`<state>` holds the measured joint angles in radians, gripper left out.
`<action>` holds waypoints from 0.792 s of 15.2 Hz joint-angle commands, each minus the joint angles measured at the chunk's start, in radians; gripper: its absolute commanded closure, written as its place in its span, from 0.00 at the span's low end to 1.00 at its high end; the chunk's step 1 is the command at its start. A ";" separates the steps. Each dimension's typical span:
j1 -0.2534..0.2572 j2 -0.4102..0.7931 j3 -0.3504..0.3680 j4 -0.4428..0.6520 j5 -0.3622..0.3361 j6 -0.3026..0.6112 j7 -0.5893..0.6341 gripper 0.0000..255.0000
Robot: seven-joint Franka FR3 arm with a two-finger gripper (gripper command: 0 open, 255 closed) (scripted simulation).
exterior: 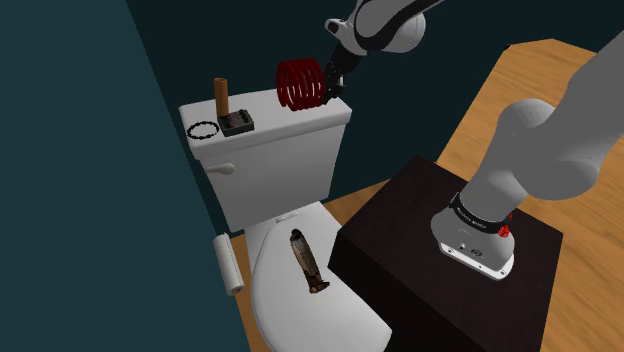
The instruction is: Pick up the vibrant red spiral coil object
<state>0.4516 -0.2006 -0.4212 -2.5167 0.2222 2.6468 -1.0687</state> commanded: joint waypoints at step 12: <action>-0.043 -0.104 0.042 0.082 -0.102 -0.175 0.100 1.00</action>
<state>0.4113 -0.2955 -0.3831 -2.4447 0.1269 2.4884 -0.9769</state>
